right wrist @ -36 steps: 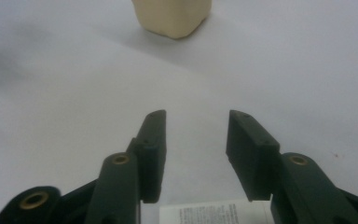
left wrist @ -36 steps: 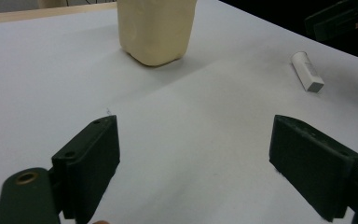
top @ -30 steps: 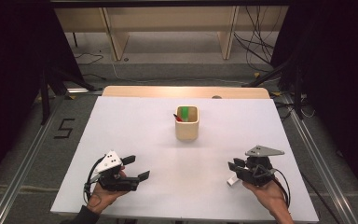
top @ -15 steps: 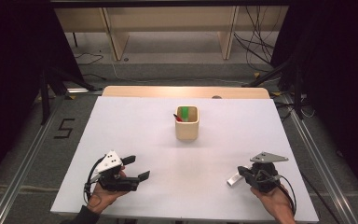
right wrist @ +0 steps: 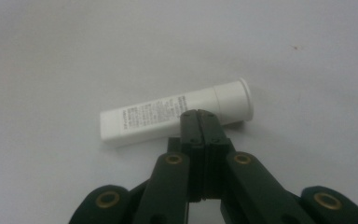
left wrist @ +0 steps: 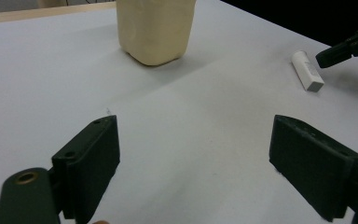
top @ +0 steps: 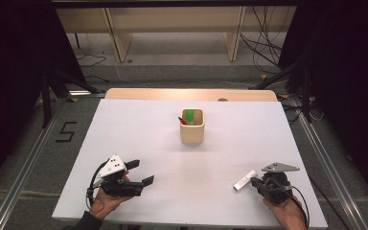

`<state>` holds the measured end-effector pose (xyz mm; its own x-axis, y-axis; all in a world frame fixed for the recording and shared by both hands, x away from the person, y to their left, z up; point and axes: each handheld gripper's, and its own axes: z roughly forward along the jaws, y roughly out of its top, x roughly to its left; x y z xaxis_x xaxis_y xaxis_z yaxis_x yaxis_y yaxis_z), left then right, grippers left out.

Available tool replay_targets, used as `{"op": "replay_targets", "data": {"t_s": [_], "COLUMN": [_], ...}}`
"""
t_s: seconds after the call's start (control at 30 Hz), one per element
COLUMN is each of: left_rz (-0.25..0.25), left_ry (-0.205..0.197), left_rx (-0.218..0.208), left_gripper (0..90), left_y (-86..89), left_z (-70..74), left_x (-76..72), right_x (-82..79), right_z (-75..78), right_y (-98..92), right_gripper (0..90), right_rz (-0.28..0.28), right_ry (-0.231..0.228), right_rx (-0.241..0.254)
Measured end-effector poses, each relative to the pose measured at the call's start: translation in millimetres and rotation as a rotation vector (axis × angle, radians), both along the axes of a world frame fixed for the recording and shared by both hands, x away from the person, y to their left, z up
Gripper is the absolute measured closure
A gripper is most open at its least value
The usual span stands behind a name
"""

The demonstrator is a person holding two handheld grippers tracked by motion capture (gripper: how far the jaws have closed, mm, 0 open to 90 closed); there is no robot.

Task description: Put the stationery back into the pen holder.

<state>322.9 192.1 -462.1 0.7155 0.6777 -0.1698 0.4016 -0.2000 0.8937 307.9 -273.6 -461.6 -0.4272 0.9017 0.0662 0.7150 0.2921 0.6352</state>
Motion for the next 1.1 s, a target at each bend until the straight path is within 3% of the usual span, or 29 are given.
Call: {"op": "replay_targets", "data": {"t_s": [0.5,1.1], "left_rz": [0.001,-0.002], "left_ry": [0.002,0.001], "left_rx": [-0.002,0.004], "left_gripper": [15.7,15.7], "left_y": [-0.3,-0.9], "left_z": [-0.4,-0.5], "left_x": [0.2,0.0], "right_x": [4.4,7.6], "right_z": [-10.5,-10.5], "right_y": [-1.2,-1.6], "right_gripper": [90.0,90.0], "right_rz": [-0.021,-0.031], "right_ry": [0.061,0.084], "right_rx": [-0.021,-0.024]}}
